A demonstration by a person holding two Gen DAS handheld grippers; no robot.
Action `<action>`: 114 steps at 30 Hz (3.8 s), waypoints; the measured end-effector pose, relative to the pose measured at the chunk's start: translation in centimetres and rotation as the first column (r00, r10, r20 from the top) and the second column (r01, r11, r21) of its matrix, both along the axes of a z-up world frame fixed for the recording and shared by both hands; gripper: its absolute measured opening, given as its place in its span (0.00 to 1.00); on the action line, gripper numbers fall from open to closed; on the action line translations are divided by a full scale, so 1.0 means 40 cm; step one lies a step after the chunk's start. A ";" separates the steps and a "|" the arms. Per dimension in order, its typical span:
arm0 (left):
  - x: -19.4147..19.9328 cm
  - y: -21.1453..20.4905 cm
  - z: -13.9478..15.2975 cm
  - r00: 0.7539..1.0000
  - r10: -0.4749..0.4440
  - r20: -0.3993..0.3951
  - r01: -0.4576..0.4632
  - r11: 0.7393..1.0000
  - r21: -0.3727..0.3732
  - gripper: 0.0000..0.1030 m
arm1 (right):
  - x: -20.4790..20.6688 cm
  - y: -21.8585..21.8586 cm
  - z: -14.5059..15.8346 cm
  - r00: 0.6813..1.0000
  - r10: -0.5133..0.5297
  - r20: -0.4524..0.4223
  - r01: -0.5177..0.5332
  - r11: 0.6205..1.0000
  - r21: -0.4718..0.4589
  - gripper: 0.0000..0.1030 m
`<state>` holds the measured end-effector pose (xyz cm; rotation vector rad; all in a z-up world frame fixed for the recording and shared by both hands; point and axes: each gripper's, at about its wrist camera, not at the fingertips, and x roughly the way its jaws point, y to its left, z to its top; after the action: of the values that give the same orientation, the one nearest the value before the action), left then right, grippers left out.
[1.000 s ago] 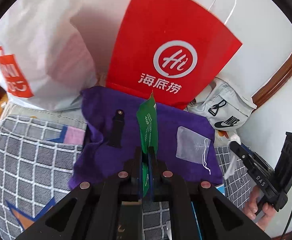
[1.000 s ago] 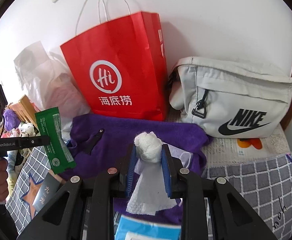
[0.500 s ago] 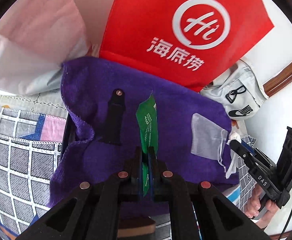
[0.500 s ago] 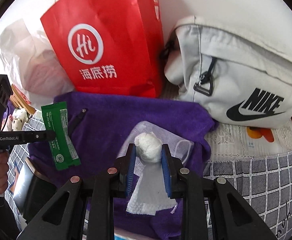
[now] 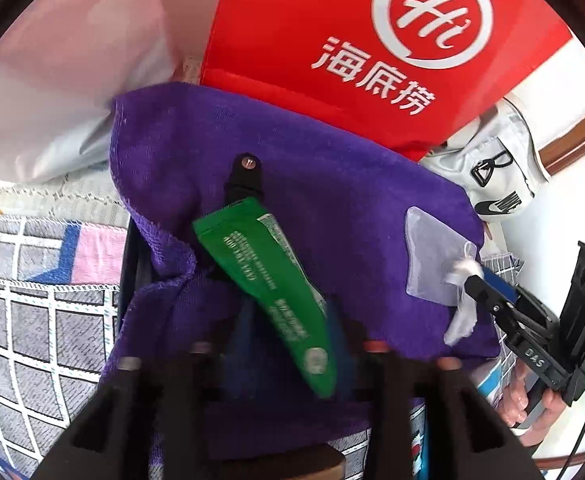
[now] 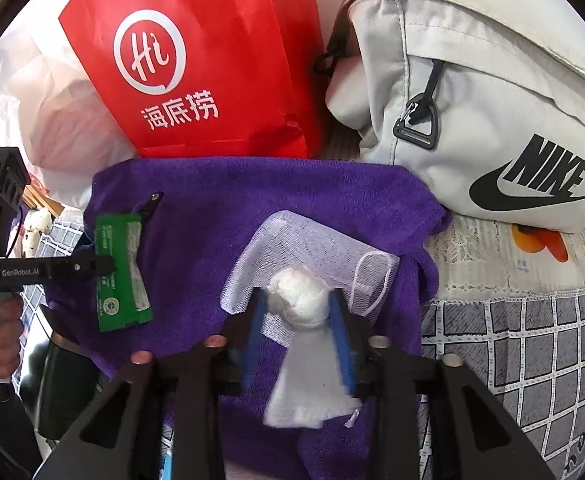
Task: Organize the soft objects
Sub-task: 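Open the left tool to drop the green packet while the right releases the cloth, then reach the right tool to the white glove and close on it, then grasp the white block with the left tool while the right holds the glove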
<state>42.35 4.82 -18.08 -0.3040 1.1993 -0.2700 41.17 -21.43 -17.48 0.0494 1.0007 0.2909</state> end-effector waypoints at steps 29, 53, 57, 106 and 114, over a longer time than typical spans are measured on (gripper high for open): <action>-0.427 0.109 0.214 0.975 0.116 0.190 -0.133 0.988 0.079 0.52 | -0.471 0.124 0.128 0.993 0.093 0.071 -0.098 0.993 0.067 0.69; -0.679 0.134 0.153 0.976 0.119 0.184 -0.139 0.985 0.104 0.52 | -0.629 0.266 -0.009 0.981 0.195 0.016 -0.188 0.963 -0.193 0.29; -0.693 0.134 0.143 0.977 0.123 0.177 -0.145 0.982 0.120 0.52 | -0.632 0.246 0.006 0.984 0.174 0.032 -0.169 0.976 -0.136 0.12; -0.734 0.094 0.033 0.977 0.084 0.197 -0.128 0.967 0.219 0.55 | -0.806 -0.004 -0.066 1.000 0.009 0.025 -0.008 0.999 -0.037 0.16; -0.769 0.125 0.117 0.958 0.121 0.262 -0.159 0.979 0.129 0.55 | -0.820 0.005 -0.031 0.998 -0.004 0.055 0.005 1.000 -0.024 0.16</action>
<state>11.61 9.81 -13.39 -0.2160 0.9349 -0.0903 8.37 -21.24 -18.73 0.0218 0.9488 0.2749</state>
